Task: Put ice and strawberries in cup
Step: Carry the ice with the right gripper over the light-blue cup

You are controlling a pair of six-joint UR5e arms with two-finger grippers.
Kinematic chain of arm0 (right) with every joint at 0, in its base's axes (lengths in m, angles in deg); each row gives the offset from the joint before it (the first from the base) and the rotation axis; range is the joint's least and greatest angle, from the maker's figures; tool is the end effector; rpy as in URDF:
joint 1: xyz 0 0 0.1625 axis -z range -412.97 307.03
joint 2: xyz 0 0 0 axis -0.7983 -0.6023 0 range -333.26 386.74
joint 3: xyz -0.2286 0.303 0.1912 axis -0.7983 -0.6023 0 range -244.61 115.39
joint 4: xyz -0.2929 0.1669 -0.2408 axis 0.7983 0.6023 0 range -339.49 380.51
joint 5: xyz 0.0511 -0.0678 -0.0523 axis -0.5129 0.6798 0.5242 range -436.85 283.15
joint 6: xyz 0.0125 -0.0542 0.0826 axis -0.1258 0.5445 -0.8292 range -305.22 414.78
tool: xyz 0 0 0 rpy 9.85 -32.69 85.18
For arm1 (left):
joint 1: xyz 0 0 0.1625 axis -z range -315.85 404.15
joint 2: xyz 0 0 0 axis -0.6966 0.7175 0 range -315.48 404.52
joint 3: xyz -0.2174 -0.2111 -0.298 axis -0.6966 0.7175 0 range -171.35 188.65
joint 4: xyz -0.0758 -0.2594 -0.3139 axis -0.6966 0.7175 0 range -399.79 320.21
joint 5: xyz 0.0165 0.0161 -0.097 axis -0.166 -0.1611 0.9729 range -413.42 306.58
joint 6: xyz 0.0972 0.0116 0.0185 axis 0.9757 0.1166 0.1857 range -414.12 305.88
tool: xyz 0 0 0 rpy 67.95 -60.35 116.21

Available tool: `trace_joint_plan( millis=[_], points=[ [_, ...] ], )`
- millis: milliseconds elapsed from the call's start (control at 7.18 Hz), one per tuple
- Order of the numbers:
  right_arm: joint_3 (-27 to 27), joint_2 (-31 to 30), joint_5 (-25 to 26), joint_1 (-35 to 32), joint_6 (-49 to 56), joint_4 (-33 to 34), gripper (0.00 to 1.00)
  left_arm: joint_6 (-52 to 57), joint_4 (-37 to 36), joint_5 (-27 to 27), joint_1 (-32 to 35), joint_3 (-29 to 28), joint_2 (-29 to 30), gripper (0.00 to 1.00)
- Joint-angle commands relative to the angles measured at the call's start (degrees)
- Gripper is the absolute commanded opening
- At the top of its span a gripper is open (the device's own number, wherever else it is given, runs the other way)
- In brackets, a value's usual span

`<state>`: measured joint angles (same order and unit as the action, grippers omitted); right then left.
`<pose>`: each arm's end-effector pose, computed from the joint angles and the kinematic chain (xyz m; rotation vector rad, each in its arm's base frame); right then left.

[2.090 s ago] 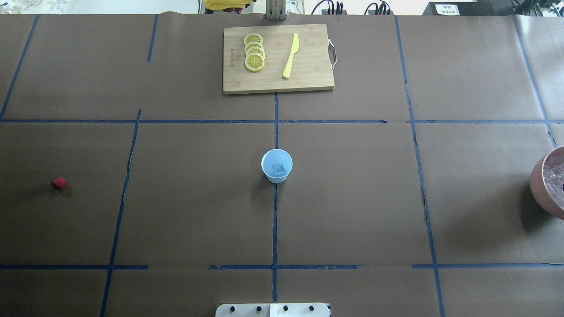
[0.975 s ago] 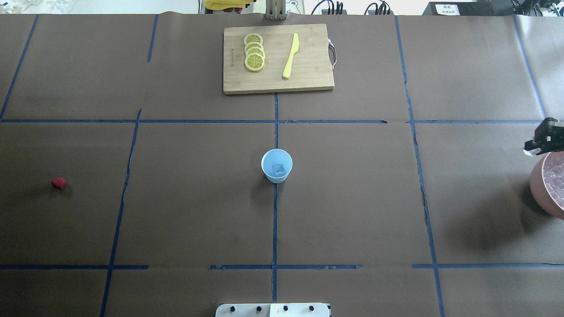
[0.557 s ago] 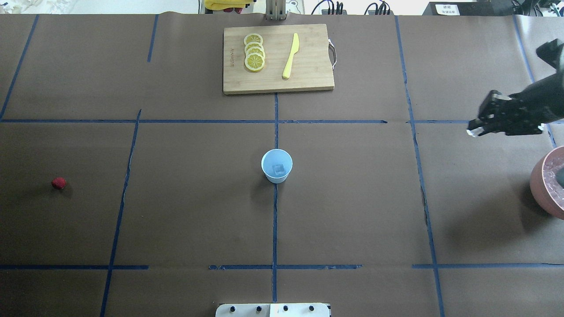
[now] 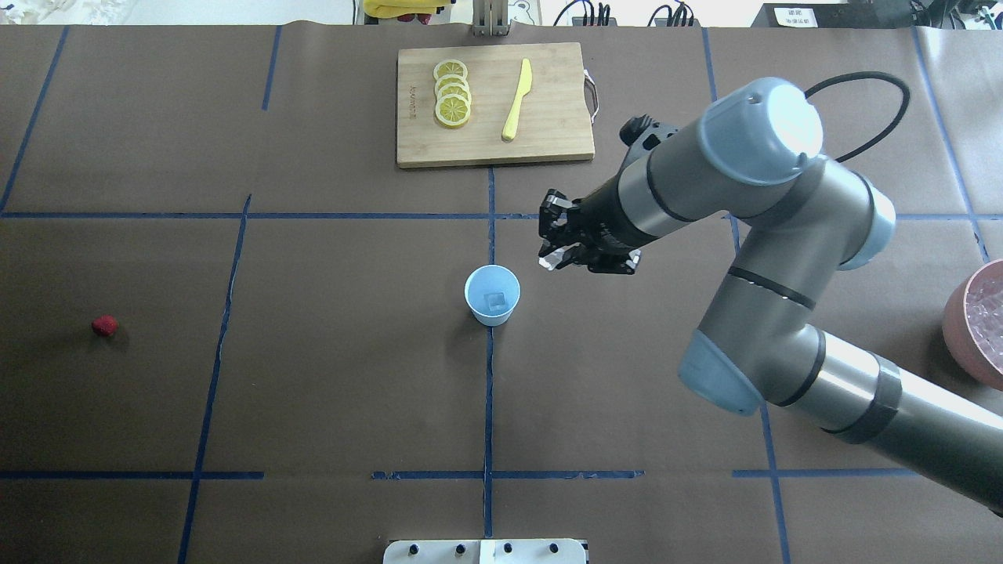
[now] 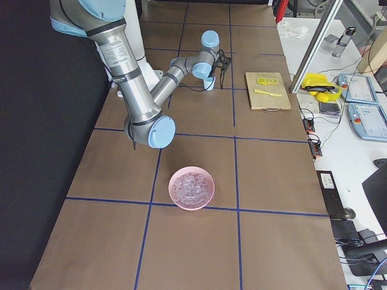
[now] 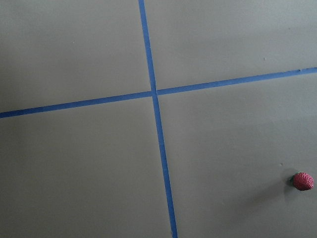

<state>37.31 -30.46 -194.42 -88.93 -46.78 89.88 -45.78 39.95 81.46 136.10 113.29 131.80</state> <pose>-0.4593 -0.4410 0.1899 -0.1828 -1.1904 0.4540 -0.0788 -0.4628 0.5737 0.0979 0.7781 0.1171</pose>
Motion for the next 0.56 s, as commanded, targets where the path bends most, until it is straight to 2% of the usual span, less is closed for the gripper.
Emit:
trace_joint_plan(
  millis=[0, 139, 279, 418],
  points=[
    [-3.9, 3.7, 5.3, 4.4, -1.7, -0.4, 0.04, 0.0, 0.1, 0.0, 0.0, -0.1, 0.0, 1.0],
    [-4.1, 3.8, 5.5, 4.5, -1.4, -0.4, 0.08, 0.0, 0.1, 0.0, 0.0, 0.1, 0.0, 1.0],
    [-4.9, 4.5, 5.6, 4.5, -1.5, -0.2, 0.24, 0.0, 0.1, -0.1, 0.0, 0.4, 0.0, 1.0],
    [-5.0, 4.5, 5.5, 4.5, -1.2, 0.0, 0.52, 0.0, 0.1, 0.0, 0.0, 0.3, 0.0, 1.0]
  ],
)
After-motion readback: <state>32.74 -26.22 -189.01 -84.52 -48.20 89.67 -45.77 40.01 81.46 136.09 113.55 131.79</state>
